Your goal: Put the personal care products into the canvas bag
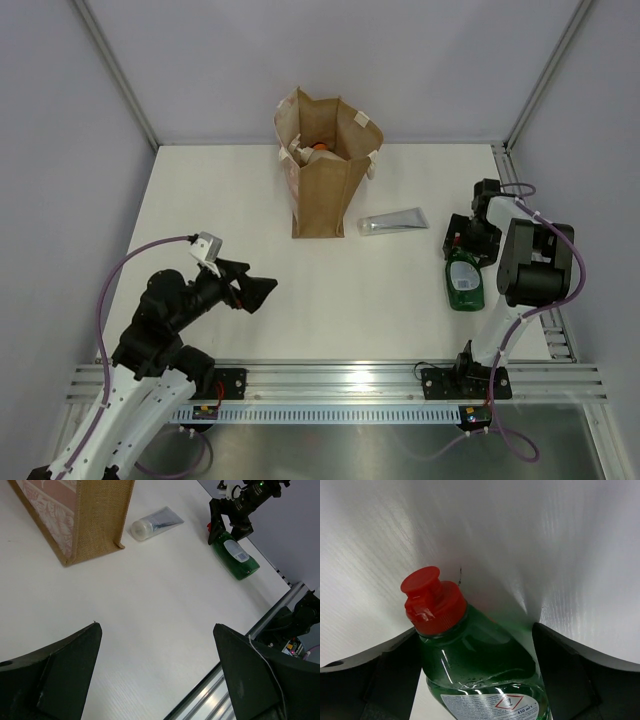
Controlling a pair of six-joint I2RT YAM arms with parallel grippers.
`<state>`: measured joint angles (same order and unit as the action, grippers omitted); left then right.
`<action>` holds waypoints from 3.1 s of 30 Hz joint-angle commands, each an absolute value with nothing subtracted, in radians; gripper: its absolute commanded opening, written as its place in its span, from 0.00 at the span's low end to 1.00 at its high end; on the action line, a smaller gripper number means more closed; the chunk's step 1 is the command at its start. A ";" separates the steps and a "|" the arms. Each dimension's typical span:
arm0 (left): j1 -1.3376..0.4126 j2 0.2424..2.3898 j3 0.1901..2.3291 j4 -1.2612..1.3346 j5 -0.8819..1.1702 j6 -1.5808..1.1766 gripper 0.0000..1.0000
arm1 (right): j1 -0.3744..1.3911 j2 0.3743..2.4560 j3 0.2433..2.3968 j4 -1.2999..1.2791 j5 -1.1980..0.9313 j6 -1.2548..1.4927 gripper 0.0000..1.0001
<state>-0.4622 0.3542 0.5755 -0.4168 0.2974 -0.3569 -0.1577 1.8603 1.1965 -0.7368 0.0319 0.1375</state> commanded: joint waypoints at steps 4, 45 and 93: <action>-0.460 0.336 0.572 -0.361 0.383 -0.337 0.99 | -0.161 1.865 1.229 -0.745 0.005 0.144 0.82; -0.953 0.575 0.503 -0.106 0.195 -0.598 0.99 | -0.032 1.684 1.089 -0.805 -0.012 -0.222 0.99; -1.284 1.793 1.146 0.255 -0.199 -0.347 0.99 | 0.008 1.614 1.190 -0.859 -0.420 -0.158 0.08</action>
<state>-1.2812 1.7432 1.0737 0.1478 -0.0902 -0.4236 0.0120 1.6459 1.1538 -0.8513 -0.3214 -0.1856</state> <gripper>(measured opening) 0.985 0.768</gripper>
